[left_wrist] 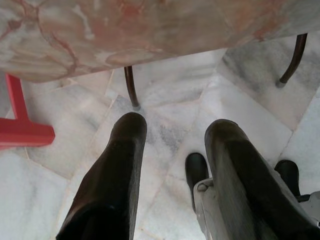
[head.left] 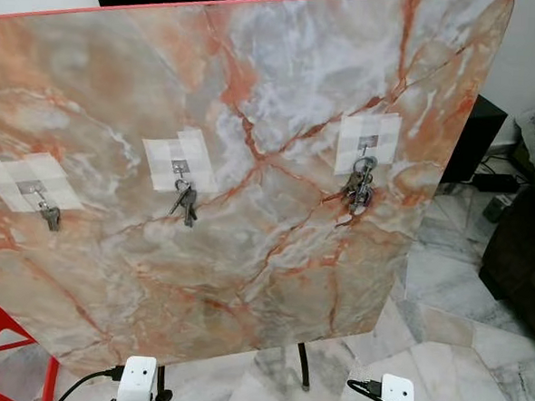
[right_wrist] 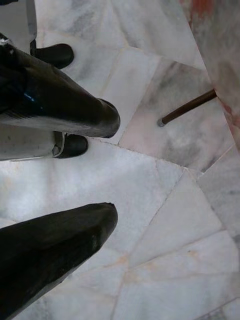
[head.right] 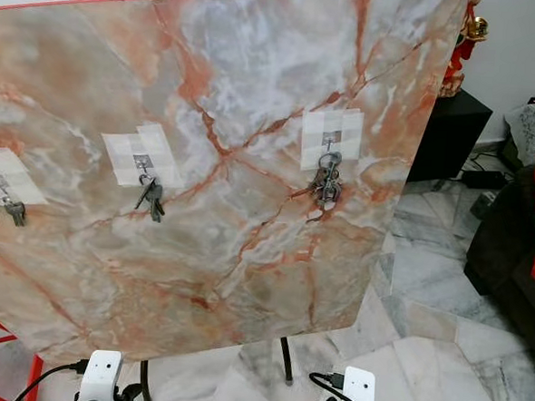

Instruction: Hang keys on a hook

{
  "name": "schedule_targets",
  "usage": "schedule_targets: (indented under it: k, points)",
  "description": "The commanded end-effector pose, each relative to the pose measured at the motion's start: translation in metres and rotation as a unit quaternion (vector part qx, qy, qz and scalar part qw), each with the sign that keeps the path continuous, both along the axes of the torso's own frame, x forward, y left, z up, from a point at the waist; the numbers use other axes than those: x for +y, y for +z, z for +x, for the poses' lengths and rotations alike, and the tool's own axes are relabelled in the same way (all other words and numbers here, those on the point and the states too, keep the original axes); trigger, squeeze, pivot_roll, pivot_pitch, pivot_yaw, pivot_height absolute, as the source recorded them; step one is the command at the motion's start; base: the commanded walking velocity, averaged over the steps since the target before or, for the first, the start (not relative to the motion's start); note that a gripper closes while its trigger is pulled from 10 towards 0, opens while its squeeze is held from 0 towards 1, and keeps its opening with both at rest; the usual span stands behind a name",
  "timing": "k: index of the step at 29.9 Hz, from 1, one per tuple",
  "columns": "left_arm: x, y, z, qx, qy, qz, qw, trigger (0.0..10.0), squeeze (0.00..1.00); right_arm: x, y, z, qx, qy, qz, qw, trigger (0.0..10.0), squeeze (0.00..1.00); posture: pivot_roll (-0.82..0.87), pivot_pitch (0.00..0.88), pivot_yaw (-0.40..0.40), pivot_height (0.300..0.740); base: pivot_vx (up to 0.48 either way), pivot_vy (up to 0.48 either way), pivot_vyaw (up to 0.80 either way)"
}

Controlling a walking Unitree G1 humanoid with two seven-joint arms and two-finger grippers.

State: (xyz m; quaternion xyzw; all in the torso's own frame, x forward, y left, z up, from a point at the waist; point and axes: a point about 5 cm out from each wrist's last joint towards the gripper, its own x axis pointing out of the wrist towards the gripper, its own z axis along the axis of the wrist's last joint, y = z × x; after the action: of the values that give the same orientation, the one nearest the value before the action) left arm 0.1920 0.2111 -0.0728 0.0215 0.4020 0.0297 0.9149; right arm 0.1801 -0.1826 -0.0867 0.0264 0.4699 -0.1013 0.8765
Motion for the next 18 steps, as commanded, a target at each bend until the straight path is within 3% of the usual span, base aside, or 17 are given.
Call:
schedule_targets:
  k: [1, 4, 18]
  points:
    - [0.0005, -0.0013, -0.0010, 0.011, 0.008, 0.003, 1.000, 10.0, 0.00, -0.0046, 0.0006, 0.0000, -0.002, 0.009, -0.007, 1.000, 10.0, 0.00, -0.02, 0.000, 0.011, 0.740, 0.000, 0.000, 0.00]
    - [0.0006, -0.0015, -0.0012, 0.014, 0.011, 0.003, 1.000, 10.0, 0.00, -0.0067, 0.0008, -0.0007, -0.004, 0.009, -0.016, 1.000, 10.0, 0.00, -0.02, 0.000, 0.011, 0.740, 0.000, 0.000, 0.00]
    - [0.0048, -0.0007, -0.0005, 0.019, 0.013, 0.009, 1.000, 10.0, 0.00, -0.0047, 0.0003, -0.0017, -0.006, 0.005, -0.017, 1.000, 10.0, 0.00, -0.01, 0.000, 0.023, 0.740, 0.000, 0.000, 0.80]
